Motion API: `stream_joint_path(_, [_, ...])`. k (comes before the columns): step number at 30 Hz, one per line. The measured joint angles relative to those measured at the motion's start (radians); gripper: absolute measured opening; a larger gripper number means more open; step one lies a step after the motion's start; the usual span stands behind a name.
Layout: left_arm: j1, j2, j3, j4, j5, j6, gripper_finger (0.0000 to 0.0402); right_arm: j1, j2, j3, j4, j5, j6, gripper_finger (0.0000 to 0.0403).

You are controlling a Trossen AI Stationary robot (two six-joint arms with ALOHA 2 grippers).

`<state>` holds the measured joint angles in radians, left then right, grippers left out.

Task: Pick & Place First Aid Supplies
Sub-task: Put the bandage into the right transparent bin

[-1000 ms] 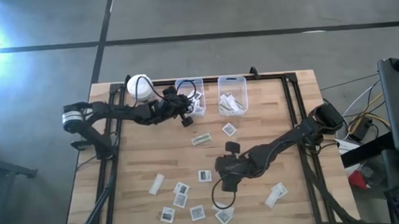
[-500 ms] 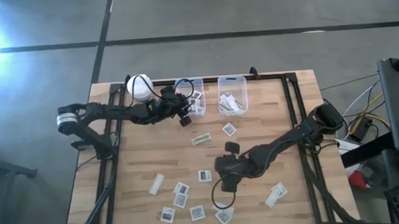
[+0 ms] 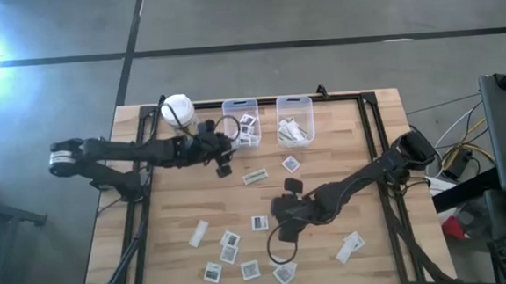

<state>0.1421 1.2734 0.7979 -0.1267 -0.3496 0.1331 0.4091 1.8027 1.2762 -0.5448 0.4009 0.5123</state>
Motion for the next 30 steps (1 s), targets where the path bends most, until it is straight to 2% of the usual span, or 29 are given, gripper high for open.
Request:
stream_joint_path(5, [-0.114, -0.014, -0.004, -0.073, 0.001, -0.034, 0.0167, 0.000, 0.000, 0.020, -0.030, 0.044, -0.014, 0.0132])
stream_joint_path(12, [-0.247, -0.019, -0.019, -0.177, 0.000, -0.121, 0.0168, 0.000, 0.000, 0.062, -0.157, 0.045, -0.010, 0.0160])
stream_joint_path(17, [-0.332, -0.019, -0.022, -0.253, -0.007, -0.212, 0.0168, -0.020, 0.000, 0.068, -0.156, 0.045, -0.051, 0.0160])
stream_joint_path(26, [-0.469, -0.059, -0.076, -0.277, -0.010, -0.349, 0.0168, -0.105, 0.000, 0.066, -0.151, 0.044, -0.092, 0.0161])
stream_joint_path(30, [-0.512, -0.081, -0.113, -0.274, -0.063, -0.407, 0.0168, -0.144, 0.000, 0.066, -0.130, 0.036, -0.162, 0.0165])
